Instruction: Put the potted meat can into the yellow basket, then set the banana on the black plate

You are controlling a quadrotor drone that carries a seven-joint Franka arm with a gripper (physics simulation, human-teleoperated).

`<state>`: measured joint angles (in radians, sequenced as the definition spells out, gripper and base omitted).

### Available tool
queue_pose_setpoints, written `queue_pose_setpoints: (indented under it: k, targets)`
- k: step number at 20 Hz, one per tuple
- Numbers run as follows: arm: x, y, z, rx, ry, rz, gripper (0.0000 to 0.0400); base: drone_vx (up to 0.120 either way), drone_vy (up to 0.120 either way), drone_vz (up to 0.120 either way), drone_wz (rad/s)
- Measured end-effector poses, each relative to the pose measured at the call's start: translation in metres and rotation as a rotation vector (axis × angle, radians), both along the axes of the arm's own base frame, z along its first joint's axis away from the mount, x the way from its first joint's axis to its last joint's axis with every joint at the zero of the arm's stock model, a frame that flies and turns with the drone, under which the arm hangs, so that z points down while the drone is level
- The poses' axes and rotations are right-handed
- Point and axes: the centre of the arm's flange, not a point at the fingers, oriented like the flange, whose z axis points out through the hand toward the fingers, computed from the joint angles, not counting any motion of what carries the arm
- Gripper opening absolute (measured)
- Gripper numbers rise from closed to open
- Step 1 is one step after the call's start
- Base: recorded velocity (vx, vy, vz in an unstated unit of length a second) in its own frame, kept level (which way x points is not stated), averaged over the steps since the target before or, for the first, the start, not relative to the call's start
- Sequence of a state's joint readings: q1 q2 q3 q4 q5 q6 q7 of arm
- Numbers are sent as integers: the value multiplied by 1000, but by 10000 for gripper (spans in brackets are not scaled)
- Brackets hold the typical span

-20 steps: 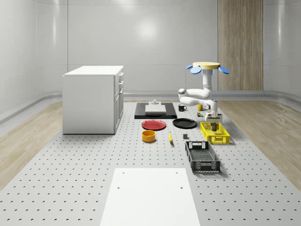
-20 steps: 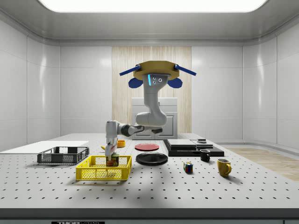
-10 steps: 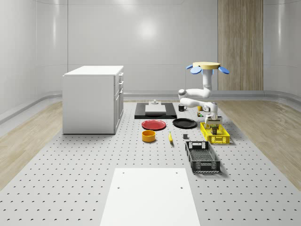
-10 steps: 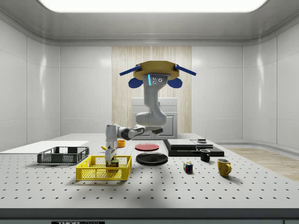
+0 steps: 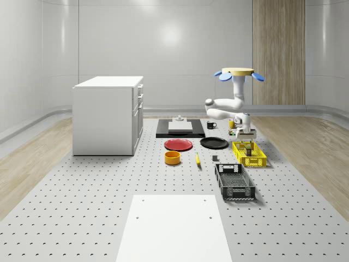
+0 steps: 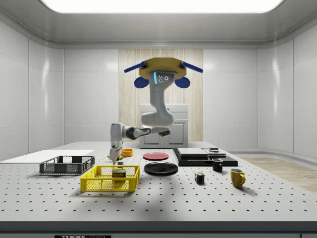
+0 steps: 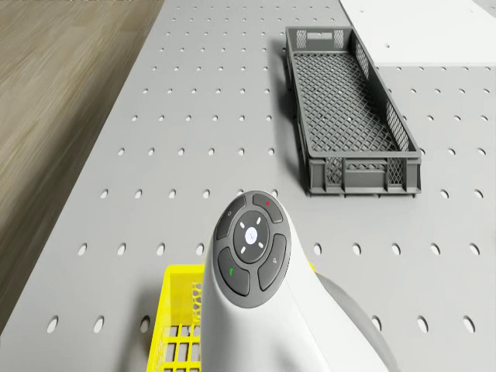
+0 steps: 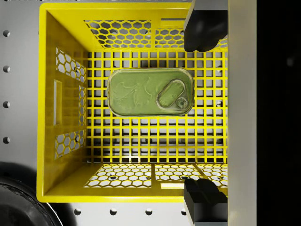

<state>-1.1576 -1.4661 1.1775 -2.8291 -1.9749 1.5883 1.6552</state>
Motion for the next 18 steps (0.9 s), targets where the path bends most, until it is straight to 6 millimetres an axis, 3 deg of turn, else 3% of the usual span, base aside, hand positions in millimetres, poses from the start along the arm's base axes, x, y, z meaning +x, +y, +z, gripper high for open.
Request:
queue_pose_setpoints:
  k: [11,18]
  targets:
    - [0,0,-1,0,0,0,400,116,-120,0,0]
    - [0,0,-1,0,0,0,400,23,-120,0,0]
